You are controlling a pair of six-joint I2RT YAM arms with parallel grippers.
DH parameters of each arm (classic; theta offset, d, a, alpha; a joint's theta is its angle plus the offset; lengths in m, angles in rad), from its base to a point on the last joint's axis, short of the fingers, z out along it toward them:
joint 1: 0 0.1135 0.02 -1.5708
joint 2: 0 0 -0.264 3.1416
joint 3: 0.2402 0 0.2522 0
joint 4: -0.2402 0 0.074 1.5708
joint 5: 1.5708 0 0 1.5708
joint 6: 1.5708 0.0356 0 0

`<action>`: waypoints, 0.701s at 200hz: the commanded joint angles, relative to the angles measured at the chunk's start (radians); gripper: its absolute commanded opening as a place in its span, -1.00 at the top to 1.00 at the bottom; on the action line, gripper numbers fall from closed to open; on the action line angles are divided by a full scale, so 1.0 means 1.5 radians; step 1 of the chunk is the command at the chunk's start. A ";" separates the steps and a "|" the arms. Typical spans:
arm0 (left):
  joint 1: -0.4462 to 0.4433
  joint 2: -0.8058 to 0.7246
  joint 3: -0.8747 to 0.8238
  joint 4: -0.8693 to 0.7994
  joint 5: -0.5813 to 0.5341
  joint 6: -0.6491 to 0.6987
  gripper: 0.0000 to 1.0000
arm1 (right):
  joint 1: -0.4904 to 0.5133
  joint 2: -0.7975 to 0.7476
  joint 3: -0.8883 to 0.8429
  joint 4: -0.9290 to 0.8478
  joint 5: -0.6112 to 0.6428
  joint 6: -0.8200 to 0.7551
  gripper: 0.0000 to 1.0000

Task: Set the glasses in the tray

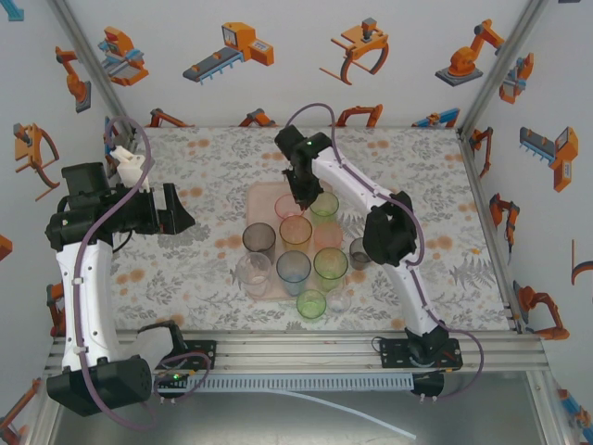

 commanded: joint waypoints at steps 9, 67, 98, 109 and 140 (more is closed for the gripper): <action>0.004 -0.011 -0.006 0.004 0.014 -0.003 -0.94 | 0.006 0.008 0.011 0.005 -0.008 0.009 0.97; 0.005 -0.015 -0.010 0.005 0.013 -0.002 -0.94 | 0.006 0.015 0.014 0.000 -0.013 0.008 0.80; 0.005 -0.016 -0.011 0.006 0.013 -0.002 -0.94 | 0.006 0.016 0.019 -0.001 -0.015 0.009 0.72; 0.006 -0.016 -0.008 0.005 0.014 -0.002 -0.94 | 0.006 0.017 0.023 -0.001 -0.016 0.008 0.70; 0.006 -0.016 -0.009 0.005 0.014 -0.003 -0.94 | 0.006 0.018 0.036 -0.006 -0.017 0.010 0.62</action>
